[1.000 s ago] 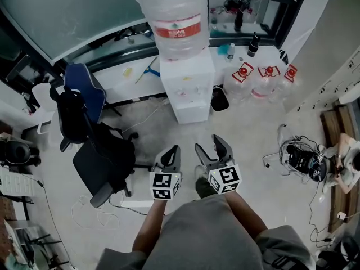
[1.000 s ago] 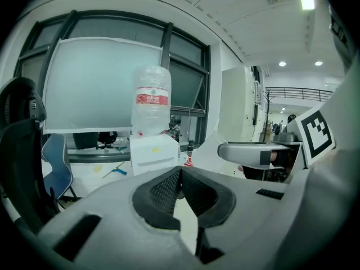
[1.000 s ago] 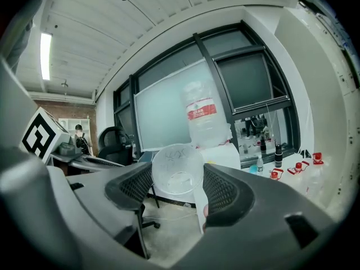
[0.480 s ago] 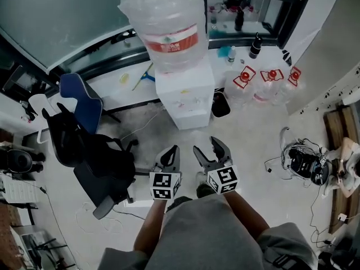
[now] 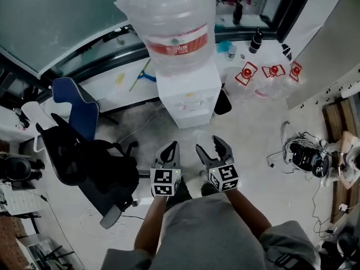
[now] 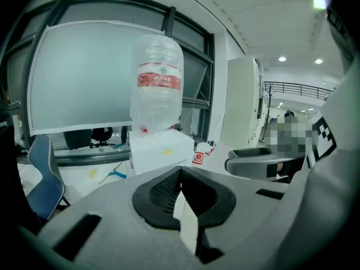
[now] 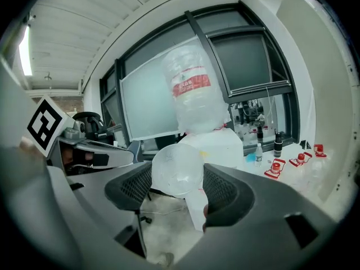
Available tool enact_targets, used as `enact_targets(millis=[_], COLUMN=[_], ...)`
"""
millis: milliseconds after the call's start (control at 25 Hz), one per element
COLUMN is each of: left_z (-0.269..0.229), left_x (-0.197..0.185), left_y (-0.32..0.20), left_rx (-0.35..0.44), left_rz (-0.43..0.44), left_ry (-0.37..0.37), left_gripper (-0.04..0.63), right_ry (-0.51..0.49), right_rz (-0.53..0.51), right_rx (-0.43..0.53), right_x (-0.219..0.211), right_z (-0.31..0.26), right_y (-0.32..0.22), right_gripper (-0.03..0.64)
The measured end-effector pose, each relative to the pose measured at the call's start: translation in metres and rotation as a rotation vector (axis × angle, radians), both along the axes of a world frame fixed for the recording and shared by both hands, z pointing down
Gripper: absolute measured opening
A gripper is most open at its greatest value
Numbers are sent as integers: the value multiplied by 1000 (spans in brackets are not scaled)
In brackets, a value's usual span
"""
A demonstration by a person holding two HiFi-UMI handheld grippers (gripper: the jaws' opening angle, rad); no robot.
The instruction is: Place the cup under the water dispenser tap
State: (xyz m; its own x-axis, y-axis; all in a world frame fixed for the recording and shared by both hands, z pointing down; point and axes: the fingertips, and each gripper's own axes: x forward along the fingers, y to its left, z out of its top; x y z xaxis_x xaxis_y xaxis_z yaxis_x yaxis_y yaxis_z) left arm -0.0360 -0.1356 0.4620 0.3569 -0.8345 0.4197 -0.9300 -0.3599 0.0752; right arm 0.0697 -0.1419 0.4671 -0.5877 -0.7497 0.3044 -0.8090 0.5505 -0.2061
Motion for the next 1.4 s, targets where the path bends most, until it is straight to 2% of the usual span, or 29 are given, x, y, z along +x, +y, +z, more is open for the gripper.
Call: enact_targets(millis=[400,960,1400], left_z=[22,85,170], left_x=[-48,-81,-109], left_y=[-50,-90,-109], left_rx=[-36,-136,-216], left_rz=[88,100,34], left_ry=[48,122,148], left_gripper=[10,9,10], right_ry=[43,119,196], right_rz=[128,252,192], right_rx=[-38,-115,-152], right_x=[-44,-64,-92], right_z=[20,78,151], right_y=[-29,-65,-101], right_gripper=[284,284,284])
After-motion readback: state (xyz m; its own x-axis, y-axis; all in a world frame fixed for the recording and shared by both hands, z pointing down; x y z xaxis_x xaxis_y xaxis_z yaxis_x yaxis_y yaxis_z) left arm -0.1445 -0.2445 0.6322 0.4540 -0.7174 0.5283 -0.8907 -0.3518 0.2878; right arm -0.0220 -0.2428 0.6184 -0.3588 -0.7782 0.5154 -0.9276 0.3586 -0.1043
